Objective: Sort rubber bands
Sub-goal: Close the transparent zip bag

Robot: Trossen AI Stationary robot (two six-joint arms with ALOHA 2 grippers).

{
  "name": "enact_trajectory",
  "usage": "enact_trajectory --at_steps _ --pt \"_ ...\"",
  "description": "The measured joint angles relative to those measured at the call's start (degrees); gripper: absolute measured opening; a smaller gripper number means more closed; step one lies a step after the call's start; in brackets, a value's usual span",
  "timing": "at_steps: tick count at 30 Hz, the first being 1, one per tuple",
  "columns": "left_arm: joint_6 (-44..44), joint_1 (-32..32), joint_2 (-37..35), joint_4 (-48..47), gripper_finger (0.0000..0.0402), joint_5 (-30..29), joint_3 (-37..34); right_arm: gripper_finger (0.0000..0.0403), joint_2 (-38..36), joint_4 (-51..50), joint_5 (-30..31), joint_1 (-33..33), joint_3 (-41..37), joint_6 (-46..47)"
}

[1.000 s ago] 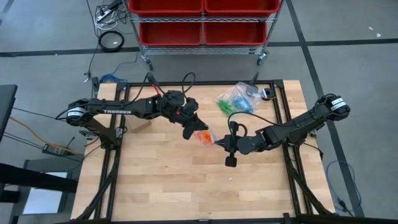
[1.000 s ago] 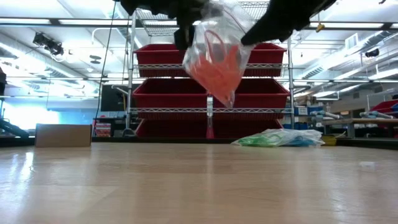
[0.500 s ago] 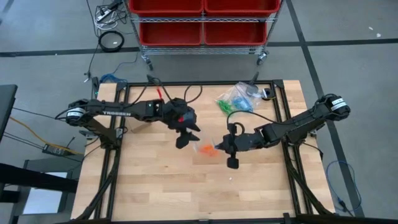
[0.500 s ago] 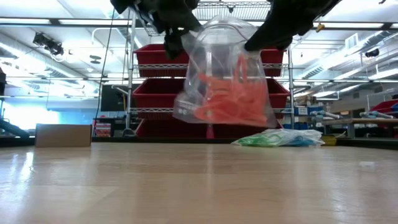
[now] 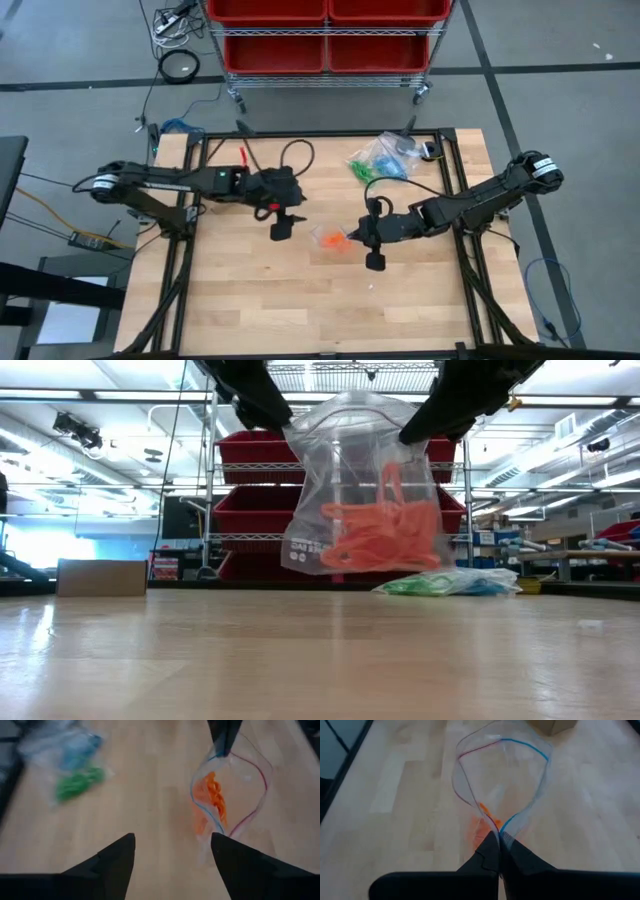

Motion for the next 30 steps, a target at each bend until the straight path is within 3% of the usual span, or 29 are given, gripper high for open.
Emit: enact_trajectory --at_steps 6,14,18,25,30 --pt "-1.93 -1.38 -7.09 3.87 0.0259 -5.98 -5.37 0.0 0.0 1.26 1.61 -0.01 0.0 -0.17" --pt "-10.93 -4.55 -16.46 26.62 0.0254 -6.22 -26.72 0.0 -0.02 7.71 3.67 -0.05 0.0 -2.44" --pt "-13.85 -8.81 -18.27 39.28 0.0254 -11.32 -35.36 0.0 -0.02 9.18 4.42 -0.73 0.02 -2.16" --pt "-16.61 -14.02 -18.11 56.15 0.0254 -19.64 -44.12 0.0 -0.06 11.76 4.03 -1.47 0.02 -2.28" --pt "-16.75 -15.02 -16.79 71.54 0.0254 -20.6 -49.83 0.0 -0.05 13.74 3.97 -1.57 0.02 -2.13"
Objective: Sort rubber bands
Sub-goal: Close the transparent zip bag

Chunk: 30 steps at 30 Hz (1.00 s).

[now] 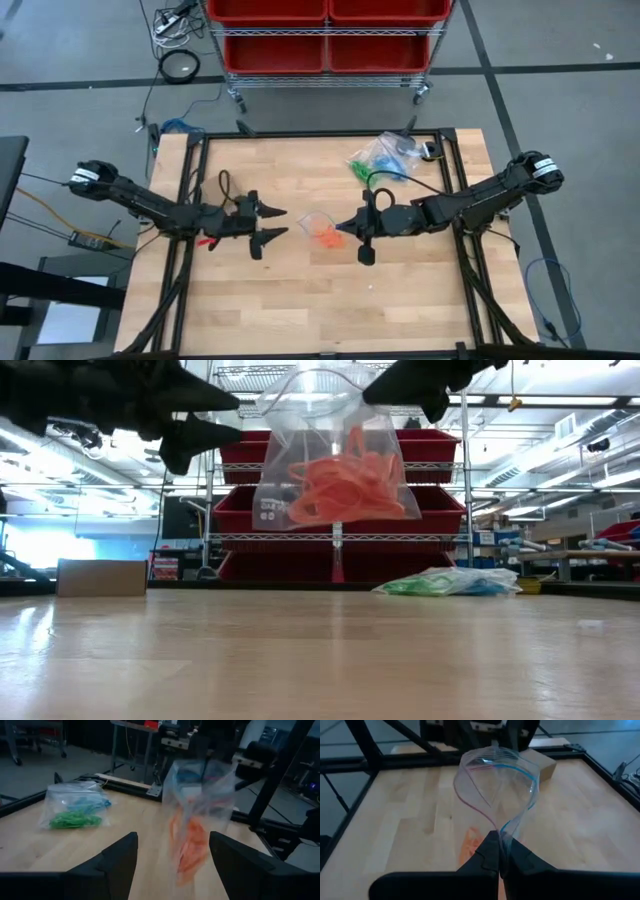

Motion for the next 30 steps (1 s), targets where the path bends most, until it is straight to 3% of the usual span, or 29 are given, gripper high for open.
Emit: enact_trajectory --at_steps 6,14,24,30 --pt "1.78 -0.07 4.62 6.37 0.025 0.15 -0.15 0.0 -0.01 2.29 -0.47 0.02 0.0 0.23" --pt "6.92 -0.07 13.01 19.01 0.0214 0.74 2.08 0.0 -0.01 3.26 -0.53 0.02 0.0 1.35" --pt "8.98 -0.08 17.34 19.9 0.0182 1.61 5.58 0.0 0.0 3.5 -0.64 0.01 0.0 1.75" --pt "10.37 -0.07 18.03 19.95 0.0138 1.64 6.38 0.0 0.01 3.88 -0.65 0.02 0.0 1.82"
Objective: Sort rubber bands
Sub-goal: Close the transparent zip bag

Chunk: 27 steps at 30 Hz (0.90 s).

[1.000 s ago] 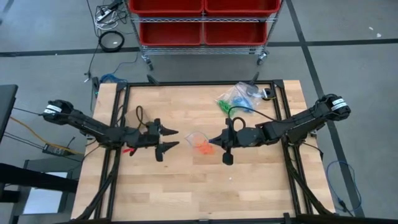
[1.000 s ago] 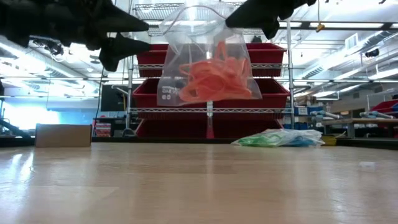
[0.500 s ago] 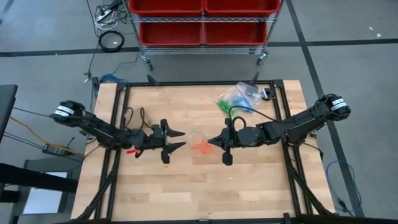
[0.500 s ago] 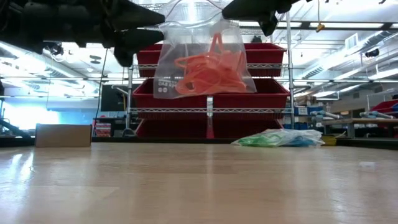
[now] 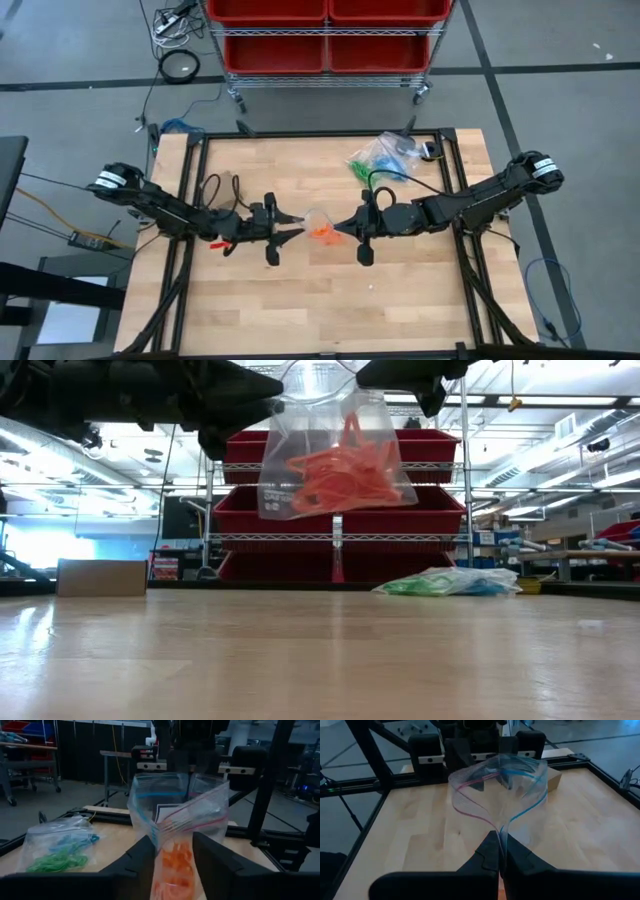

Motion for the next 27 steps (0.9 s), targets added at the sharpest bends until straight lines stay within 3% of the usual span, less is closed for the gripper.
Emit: enact_trajectory --at_steps 14,27 --pt "-0.02 -0.02 -0.01 -1.85 0.0011 4.88 -0.07 0.0 0.0 -2.68 -1.63 0.3 0.0 1.82" --pt "-3.08 -2.68 -0.03 -8.24 0.0003 9.49 -0.11 0.0 -0.79 -9.42 -5.9 1.66 0.02 3.6"
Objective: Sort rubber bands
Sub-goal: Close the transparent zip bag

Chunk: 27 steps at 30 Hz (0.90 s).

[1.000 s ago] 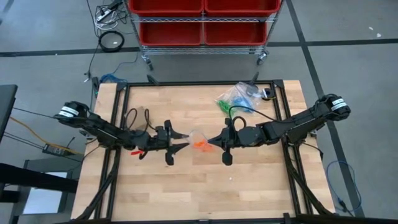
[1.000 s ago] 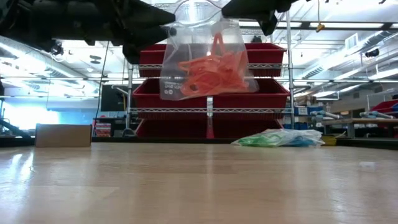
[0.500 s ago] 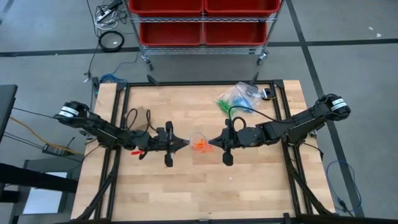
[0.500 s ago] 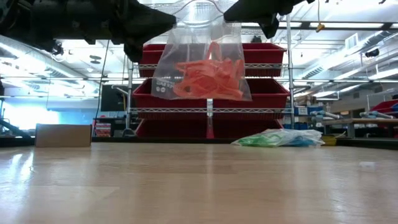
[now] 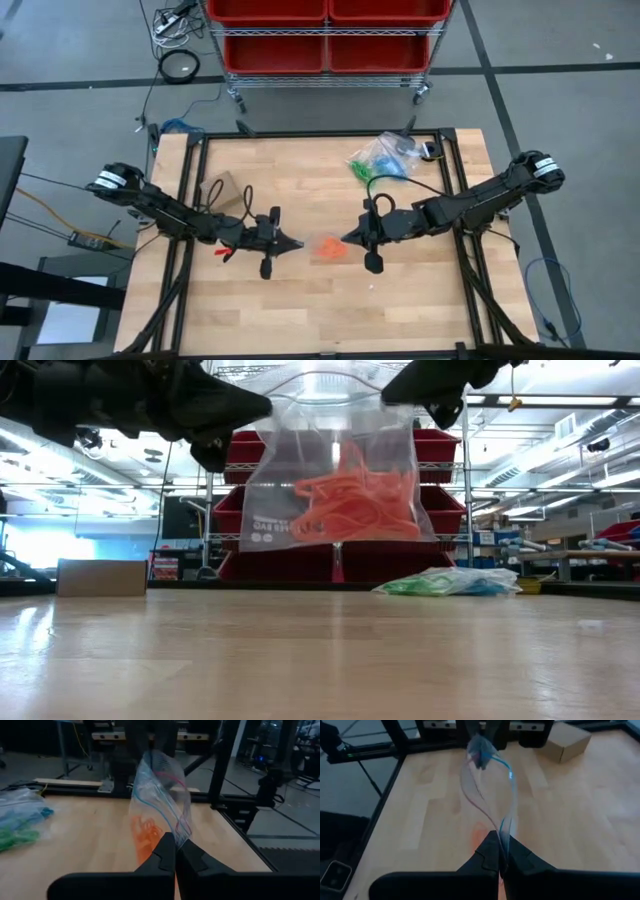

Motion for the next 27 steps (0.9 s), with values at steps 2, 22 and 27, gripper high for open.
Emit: enact_trajectory --at_steps 2,22,27 --pt "-0.28 -0.33 -0.02 -0.5 0.0003 0.87 0.0 0.0 -0.14 -0.36 -1.12 0.0 -0.02 0.33" --pt "-6.47 -2.42 -0.09 -4.37 0.0001 6.43 0.0 0.0 -0.24 -0.72 -11.55 0.24 0.0 2.75" --pt "-7.25 -2.47 -0.11 -4.25 0.0001 7.22 0.0 0.0011 -0.26 -1.15 -9.84 0.28 0.0 2.26"
